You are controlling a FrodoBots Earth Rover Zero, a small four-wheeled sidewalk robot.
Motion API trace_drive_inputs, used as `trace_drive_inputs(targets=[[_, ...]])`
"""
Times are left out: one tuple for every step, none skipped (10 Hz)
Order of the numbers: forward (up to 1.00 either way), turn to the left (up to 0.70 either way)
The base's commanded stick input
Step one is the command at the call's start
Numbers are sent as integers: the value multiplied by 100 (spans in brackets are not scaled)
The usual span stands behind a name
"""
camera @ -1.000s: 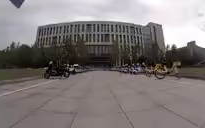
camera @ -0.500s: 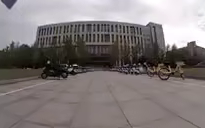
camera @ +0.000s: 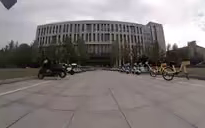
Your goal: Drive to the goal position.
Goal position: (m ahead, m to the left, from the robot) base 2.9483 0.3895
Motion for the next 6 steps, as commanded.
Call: trace_drive_inputs(targets=[[70,0],[70,0],[70,0],[70,0],[70,0],[70,0]])
